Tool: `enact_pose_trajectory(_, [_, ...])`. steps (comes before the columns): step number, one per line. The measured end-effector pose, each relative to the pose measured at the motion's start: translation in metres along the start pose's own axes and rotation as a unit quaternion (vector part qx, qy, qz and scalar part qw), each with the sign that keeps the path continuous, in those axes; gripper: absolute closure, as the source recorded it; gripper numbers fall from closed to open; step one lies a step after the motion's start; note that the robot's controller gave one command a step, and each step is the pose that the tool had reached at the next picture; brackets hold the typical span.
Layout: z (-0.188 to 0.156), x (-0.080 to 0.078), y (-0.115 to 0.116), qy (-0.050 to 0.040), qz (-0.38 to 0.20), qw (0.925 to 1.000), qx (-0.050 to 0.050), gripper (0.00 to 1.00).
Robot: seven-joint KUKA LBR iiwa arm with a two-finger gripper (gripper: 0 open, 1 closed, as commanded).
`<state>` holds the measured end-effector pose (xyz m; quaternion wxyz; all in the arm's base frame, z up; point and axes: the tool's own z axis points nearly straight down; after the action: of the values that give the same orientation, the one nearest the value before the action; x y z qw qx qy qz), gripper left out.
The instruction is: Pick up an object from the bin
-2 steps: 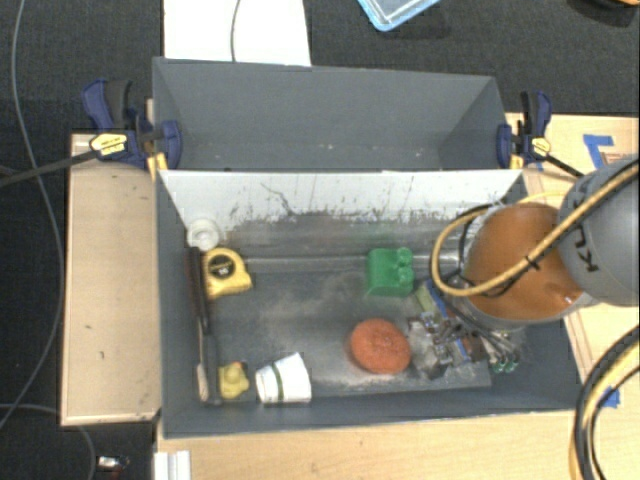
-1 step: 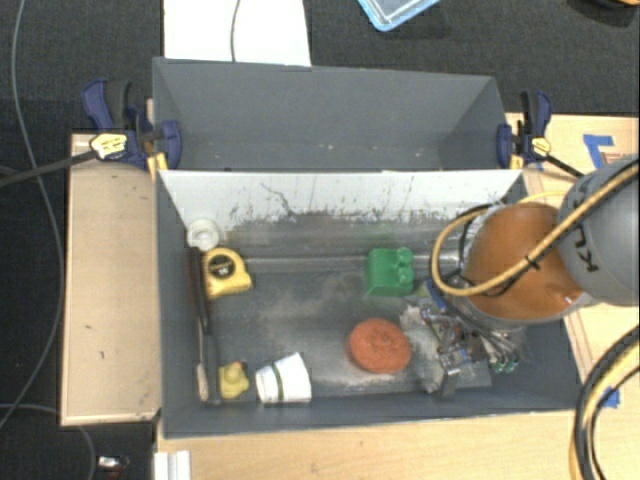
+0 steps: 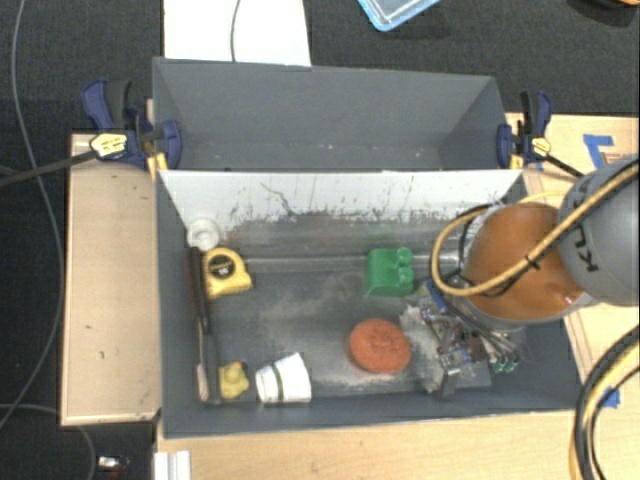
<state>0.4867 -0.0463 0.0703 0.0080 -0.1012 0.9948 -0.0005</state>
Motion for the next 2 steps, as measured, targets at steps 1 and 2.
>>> enact_pose_trajectory(1, [0.0, -0.016, 0.007, -0.0023, 0.064, 0.998, 0.0, 0.0])
enact_pose_trajectory(2, [0.0, -0.015, 0.025, -0.0012, 0.049, 0.9988, 0.0, 0.0])
